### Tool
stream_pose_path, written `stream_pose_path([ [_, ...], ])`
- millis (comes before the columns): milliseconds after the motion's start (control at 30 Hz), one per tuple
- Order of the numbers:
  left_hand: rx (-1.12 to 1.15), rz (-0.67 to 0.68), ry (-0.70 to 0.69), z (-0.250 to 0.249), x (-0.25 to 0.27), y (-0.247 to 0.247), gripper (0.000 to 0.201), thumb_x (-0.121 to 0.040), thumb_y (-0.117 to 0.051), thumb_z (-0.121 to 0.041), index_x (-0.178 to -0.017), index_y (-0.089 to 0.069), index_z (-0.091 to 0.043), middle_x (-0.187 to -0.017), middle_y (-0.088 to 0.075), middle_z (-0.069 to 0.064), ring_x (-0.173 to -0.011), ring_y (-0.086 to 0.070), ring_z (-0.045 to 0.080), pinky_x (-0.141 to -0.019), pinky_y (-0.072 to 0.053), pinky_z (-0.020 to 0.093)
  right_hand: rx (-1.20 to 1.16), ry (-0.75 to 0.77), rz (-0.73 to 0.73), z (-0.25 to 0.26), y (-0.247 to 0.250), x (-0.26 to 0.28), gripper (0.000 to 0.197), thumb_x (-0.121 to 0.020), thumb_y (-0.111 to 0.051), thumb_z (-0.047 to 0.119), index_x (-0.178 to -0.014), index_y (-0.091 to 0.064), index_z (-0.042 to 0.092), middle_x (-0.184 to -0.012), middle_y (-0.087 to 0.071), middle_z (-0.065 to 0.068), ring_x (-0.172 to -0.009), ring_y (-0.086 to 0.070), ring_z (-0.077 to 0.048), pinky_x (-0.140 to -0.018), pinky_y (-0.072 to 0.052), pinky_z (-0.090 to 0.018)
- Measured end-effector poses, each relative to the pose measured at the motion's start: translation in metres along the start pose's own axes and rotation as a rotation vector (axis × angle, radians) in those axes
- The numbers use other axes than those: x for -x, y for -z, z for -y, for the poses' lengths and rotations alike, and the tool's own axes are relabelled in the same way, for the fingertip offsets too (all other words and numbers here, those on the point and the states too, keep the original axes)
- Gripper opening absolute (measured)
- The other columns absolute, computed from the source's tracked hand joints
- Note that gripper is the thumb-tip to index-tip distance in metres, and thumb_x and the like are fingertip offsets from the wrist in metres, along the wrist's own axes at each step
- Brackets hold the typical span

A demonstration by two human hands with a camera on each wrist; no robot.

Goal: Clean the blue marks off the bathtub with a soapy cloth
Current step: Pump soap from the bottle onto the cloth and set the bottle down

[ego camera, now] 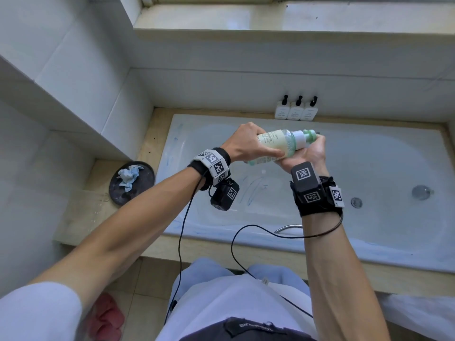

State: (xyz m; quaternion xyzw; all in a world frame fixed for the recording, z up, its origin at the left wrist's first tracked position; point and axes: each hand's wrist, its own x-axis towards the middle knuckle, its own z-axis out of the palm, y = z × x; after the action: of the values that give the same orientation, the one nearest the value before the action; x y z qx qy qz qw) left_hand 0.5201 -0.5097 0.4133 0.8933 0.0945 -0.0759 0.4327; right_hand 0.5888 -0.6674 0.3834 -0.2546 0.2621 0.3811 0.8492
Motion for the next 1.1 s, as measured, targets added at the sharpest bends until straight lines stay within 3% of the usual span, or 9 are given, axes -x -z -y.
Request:
stream_pose_path([
  [233,-0.010,0.000,0.013,-0.012,0.031,0.000,0.048,-0.063,-0.084,-0.056,-0.080,-0.073,-0.012,-0.071,-0.072,0.003,-0.054,-0.070,0.015,-0.045,-0.058,0.039,0.054,-0.066,0.023,-0.007,-0.001,0.036,0.054,-0.080,-0.049,0.060,-0.094,-0.060,0.009,-0.095,-0.063,-0.011,-0.102,-0.060,-0.031,-0.091,-0.046,-0.036],
  [333,-0.042,-0.017,-0.011,-0.009,0.046,0.007,0.051,-0.066,-0.081,-0.060,-0.081,-0.071,-0.012,-0.071,-0.072,0.002,-0.055,-0.070,0.011,-0.047,-0.058,0.032,0.092,-0.039,0.050,-0.017,-0.008,0.048,0.088,-0.081,-0.042,0.080,-0.109,-0.062,-0.001,-0.104,-0.067,-0.022,-0.106,-0.064,-0.039,-0.099,-0.049,-0.050],
  [433,-0.092,-0.065,-0.048,0.002,0.066,0.013,0.049,-0.070,-0.077,-0.062,-0.079,-0.069,-0.014,-0.071,-0.071,-0.003,-0.056,-0.068,0.006,-0.047,-0.052,0.024,0.240,-0.014,0.155,-0.033,-0.015,0.057,0.115,-0.068,-0.054,0.089,-0.138,-0.048,-0.002,-0.137,-0.055,-0.028,-0.122,-0.058,-0.046,-0.106,-0.042,-0.062],
  [600,-0.076,-0.030,-0.062,0.030,0.106,0.028,0.047,-0.080,-0.071,-0.059,-0.092,-0.066,-0.014,-0.080,-0.069,-0.002,-0.065,-0.066,0.010,-0.056,-0.053,0.023,0.752,0.255,0.150,-0.070,-0.034,0.072,0.052,-0.091,-0.068,0.046,-0.118,-0.059,0.002,-0.104,-0.065,-0.012,-0.094,-0.067,-0.027,-0.088,-0.057,-0.046],
  [833,-0.007,0.002,0.075,0.086,0.171,0.084,0.070,-0.087,-0.065,-0.054,-0.142,-0.044,-0.016,-0.131,-0.057,0.001,-0.114,-0.058,0.014,-0.092,-0.051,0.031,1.305,0.412,0.202,-0.158,-0.064,0.071,0.041,-0.089,-0.068,0.050,-0.095,-0.066,0.009,-0.094,-0.071,-0.008,-0.084,-0.069,-0.023,-0.077,-0.056,-0.038],
  [900,0.059,-0.201,0.067,0.095,0.189,0.116,0.047,-0.093,-0.062,-0.041,-0.131,-0.054,-0.016,-0.119,-0.063,0.000,-0.105,-0.062,0.013,-0.091,-0.055,0.037,1.450,0.487,0.238,-0.189,-0.075,0.067,0.040,-0.090,-0.067,0.050,-0.092,-0.066,0.010,-0.089,-0.070,-0.003,-0.080,-0.067,-0.017,-0.074,-0.055,-0.032],
  [967,0.028,-0.432,0.075,0.098,0.205,0.145,0.033,-0.090,-0.062,-0.047,-0.108,-0.065,-0.020,-0.098,-0.068,-0.004,-0.089,-0.065,0.012,-0.082,-0.057,0.038,1.585,0.552,0.294,-0.221,-0.089,0.063,0.036,-0.090,-0.068,0.050,-0.088,-0.066,0.014,-0.083,-0.069,0.006,-0.074,-0.065,-0.006,-0.066,-0.051,-0.023],
  [1033,-0.068,-0.525,0.108,0.098,0.219,0.170,0.044,-0.080,-0.060,-0.066,-0.094,-0.066,-0.024,-0.086,-0.068,-0.006,-0.080,-0.065,0.010,-0.074,-0.057,0.035,1.678,0.591,0.342,-0.255,-0.104,0.060,0.030,-0.089,-0.069,0.050,-0.086,-0.064,0.020,-0.079,-0.067,0.012,-0.070,-0.062,0.001,-0.057,-0.043,-0.016],
  [1100,-0.193,-0.505,0.145,0.098,0.231,0.192,0.055,-0.075,-0.059,-0.074,-0.091,-0.065,-0.022,-0.083,-0.068,-0.006,-0.078,-0.065,0.012,-0.072,-0.055,0.033,1.706,0.612,0.399,-0.294,-0.121,0.057,0.036,-0.088,-0.069,0.053,-0.089,-0.066,0.017,-0.079,-0.069,0.006,-0.070,-0.065,-0.007,-0.055,-0.045,-0.020],
])
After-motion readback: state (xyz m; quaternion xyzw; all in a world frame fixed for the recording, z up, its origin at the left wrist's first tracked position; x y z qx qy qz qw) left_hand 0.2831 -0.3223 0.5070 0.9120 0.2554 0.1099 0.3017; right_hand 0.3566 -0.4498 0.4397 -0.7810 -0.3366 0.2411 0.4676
